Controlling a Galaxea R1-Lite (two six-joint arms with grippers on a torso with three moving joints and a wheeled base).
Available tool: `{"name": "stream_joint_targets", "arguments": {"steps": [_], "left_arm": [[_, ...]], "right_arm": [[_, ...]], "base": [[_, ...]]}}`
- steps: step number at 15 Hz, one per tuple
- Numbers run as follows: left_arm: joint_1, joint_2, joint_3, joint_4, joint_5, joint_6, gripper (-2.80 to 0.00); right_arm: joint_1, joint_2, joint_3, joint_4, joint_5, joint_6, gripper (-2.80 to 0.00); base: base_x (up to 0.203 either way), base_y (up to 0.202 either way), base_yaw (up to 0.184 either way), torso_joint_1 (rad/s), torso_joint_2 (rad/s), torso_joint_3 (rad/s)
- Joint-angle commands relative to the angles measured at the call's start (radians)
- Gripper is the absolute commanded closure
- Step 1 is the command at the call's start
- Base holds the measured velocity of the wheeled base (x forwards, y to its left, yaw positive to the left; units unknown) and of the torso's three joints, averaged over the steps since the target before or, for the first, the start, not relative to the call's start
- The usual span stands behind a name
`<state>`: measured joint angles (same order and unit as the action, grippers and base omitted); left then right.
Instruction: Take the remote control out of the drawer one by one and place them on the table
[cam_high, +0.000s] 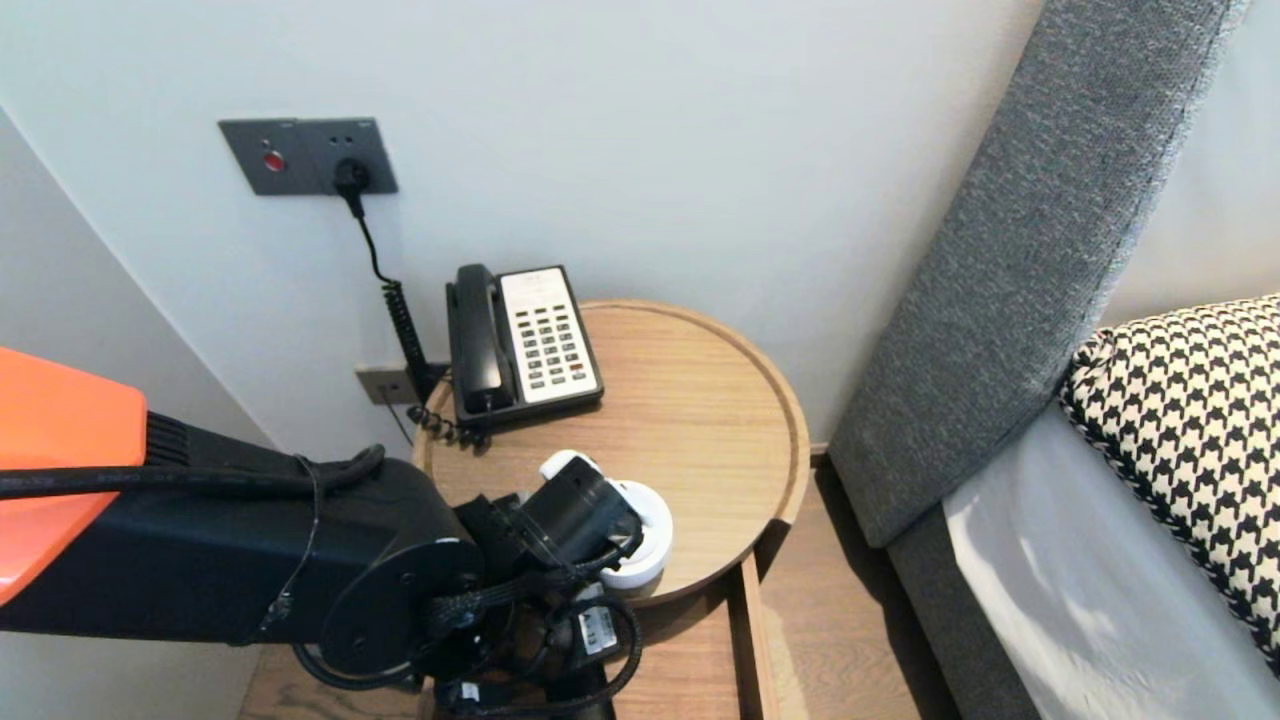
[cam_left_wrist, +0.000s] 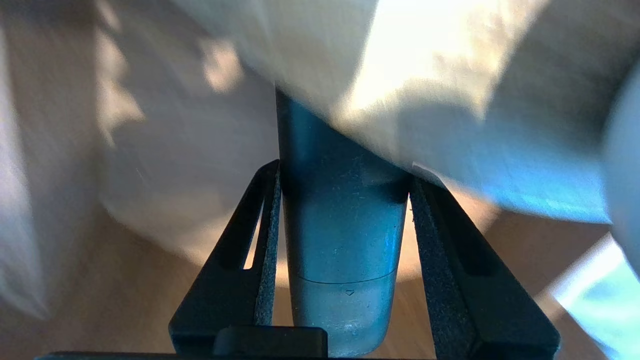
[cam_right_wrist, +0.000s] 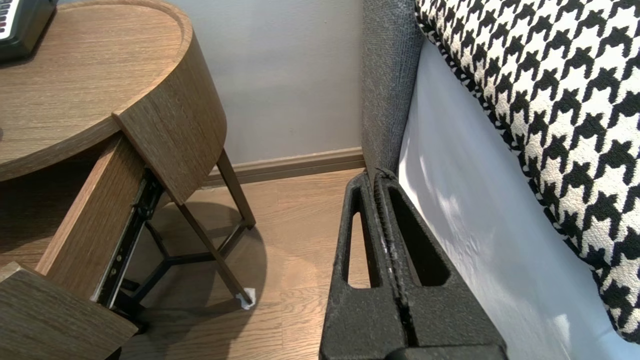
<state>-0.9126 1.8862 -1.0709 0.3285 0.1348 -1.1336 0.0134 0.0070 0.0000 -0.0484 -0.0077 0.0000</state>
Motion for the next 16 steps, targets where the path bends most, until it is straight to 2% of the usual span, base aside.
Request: {"name": "stream_joint_targets", "arguments": {"steps": [1, 6, 9, 10, 16], "left_arm": [[0.000, -0.022, -0.039, 0.067, -0.073, -0.032, 0.00], [0.000, -0.024, -0.044, 0.077, -0.084, -0.029, 0.00], [0.000, -0.037, -0.048, 0.125, -0.145, -0.017, 0.00], [0.000, -0.037, -0.048, 0.145, -0.196, -0.006, 0.00], [0.003, -0.032, -0.082, 0.223, -0.235, 0.000, 0.00]], "right_arm": [[0.000, 0.001, 0.026, -0.001, 0.000, 0.000, 0.00], [0.000, 0.001, 0.026, -0.001, 0.000, 0.000, 0.00], [0.000, 0.001, 0.026, -0.001, 0.000, 0.000, 0.00], [0.000, 0.001, 0.026, -0.001, 0.000, 0.000, 0.00], [0.000, 0.001, 0.026, -0.001, 0.000, 0.000, 0.00]], "base": [[0.000, 0.000, 0.000, 0.000, 0.00, 0.000], [0.000, 0.000, 0.000, 0.000, 0.00, 0.000], [0.000, 0.000, 0.000, 0.000, 0.00, 0.000], [0.000, 0.000, 0.000, 0.000, 0.00, 0.000], [0.000, 0.000, 0.000, 0.000, 0.00, 0.000]]}}
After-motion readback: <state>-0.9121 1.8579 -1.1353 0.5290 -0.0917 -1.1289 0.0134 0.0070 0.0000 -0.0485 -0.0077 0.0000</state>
